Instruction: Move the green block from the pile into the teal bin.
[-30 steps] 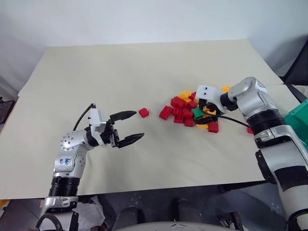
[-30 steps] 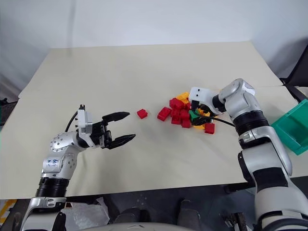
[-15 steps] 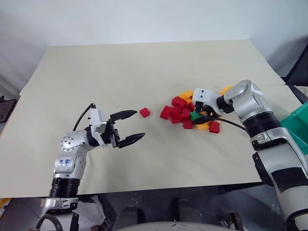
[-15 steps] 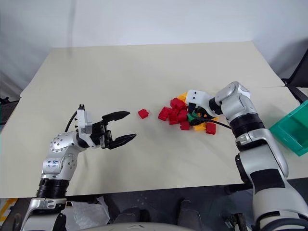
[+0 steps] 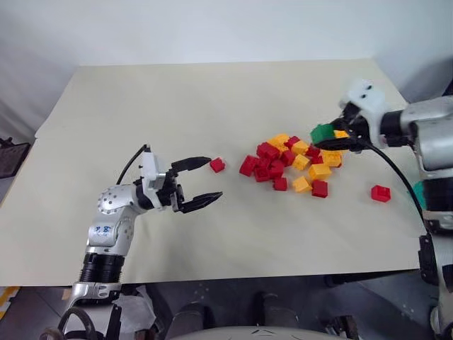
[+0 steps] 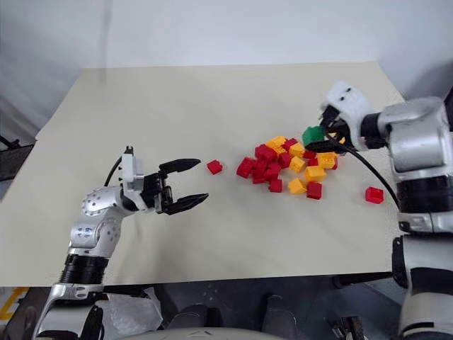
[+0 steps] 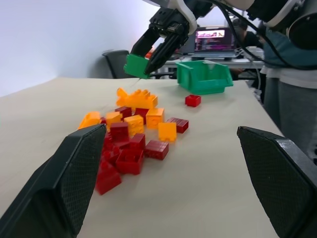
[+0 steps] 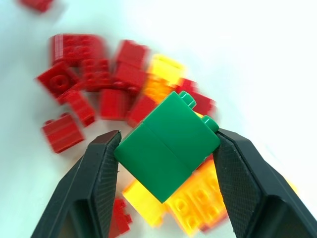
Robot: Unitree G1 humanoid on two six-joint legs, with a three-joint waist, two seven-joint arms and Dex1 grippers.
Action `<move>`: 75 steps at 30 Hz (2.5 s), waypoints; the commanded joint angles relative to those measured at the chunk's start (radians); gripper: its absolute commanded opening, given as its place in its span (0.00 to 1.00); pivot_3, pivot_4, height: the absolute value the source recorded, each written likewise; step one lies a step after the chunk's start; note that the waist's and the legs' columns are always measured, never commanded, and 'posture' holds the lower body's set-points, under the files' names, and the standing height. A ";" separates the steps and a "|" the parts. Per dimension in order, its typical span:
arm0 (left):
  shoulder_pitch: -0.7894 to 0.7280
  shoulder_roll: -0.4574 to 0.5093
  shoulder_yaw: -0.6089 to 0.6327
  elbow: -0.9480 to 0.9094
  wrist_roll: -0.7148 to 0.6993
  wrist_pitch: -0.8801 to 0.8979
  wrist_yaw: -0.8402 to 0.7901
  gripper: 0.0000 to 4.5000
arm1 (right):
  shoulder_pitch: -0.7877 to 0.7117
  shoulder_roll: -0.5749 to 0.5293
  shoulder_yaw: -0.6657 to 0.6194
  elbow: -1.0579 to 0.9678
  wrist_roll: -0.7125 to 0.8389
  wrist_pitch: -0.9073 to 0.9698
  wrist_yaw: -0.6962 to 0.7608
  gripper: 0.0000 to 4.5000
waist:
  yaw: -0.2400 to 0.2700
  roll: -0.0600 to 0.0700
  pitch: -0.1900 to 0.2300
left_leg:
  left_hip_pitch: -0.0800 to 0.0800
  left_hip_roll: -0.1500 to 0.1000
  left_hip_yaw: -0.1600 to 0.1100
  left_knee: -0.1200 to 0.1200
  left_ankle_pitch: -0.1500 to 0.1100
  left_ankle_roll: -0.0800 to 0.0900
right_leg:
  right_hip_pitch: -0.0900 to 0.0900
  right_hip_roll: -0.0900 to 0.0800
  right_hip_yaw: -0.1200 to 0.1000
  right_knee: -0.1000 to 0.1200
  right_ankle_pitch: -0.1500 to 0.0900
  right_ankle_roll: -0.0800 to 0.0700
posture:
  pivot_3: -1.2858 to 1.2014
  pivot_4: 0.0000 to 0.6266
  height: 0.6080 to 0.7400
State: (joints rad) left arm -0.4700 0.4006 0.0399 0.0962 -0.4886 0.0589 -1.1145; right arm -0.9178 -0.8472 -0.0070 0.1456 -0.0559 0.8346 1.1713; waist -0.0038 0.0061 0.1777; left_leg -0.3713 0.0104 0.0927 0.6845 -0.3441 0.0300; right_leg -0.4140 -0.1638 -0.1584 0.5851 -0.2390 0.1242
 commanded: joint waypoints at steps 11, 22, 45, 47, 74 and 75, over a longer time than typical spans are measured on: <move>-0.277 -0.063 -0.095 0.174 0.031 0.013 -0.103 1.00 | 0.214 -0.077 -0.445 -0.041 0.019 0.045 -0.510 0.54 | 0.010 0.000 0.000 | -0.001 -0.006 0.003 0.000 0.000 0.000 | 0.000 0.000 -0.001 -0.001 0.000 0.000 | 0.52 0.24 1.00; -0.360 -0.134 -0.130 0.286 0.074 -0.025 -0.150 1.00 | 0.266 -0.142 -0.567 0.242 0.022 -0.071 -0.817 0.54 | 0.002 0.000 0.000 | -0.001 -0.007 0.003 0.000 0.001 0.001 | 0.000 0.000 0.000 -0.001 0.000 0.000 | 0.52 0.24 1.00; -0.368 -0.154 -0.140 0.211 0.101 0.155 -0.004 1.00 | 0.251 -0.165 -0.474 0.525 0.106 -0.236 -0.888 0.99 | 0.001 0.000 0.000 | 0.000 -0.002 0.003 0.000 0.001 0.001 | 0.001 0.000 0.001 -0.001 0.000 0.000 | 0.52 0.24 1.00; -0.368 -0.153 -0.140 0.209 0.104 0.163 -0.001 1.00 | 0.250 -0.171 -0.472 0.523 0.111 -0.237 -0.886 0.99 | 0.001 0.000 0.000 | 0.000 -0.002 0.004 0.000 0.002 0.002 | 0.001 0.000 0.001 -0.001 0.000 0.000 | 0.52 0.24 1.00; -0.042 0.087 0.060 0.051 0.016 0.156 -0.035 1.00 | 0.523 -0.059 -0.234 0.119 0.540 -0.664 0.343 0.99 | 0.004 -0.002 0.001 | 0.001 -0.001 0.001 0.002 0.001 0.001 | 0.003 0.000 0.000 -0.001 0.000 0.000 | 0.52 0.24 1.00; -0.029 0.088 0.070 0.042 0.011 0.150 -0.028 1.00 | 0.508 -0.041 -0.225 0.133 0.537 -0.680 0.344 0.99 | 0.003 -0.002 0.001 | 0.002 0.000 0.000 0.002 0.001 0.001 | 0.004 0.000 0.000 -0.001 0.000 0.000 | 0.52 0.24 1.00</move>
State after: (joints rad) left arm -0.5024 0.4831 0.0805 0.1920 -0.4471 0.2267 -1.1487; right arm -0.3898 -0.8974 -0.2328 0.2693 0.4572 0.1930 1.4799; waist -0.0006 0.0037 0.1792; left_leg -0.3695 0.0099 0.0924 0.6864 -0.3427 0.0314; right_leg -0.4099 -0.1633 -0.1585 0.5841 -0.2388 0.1246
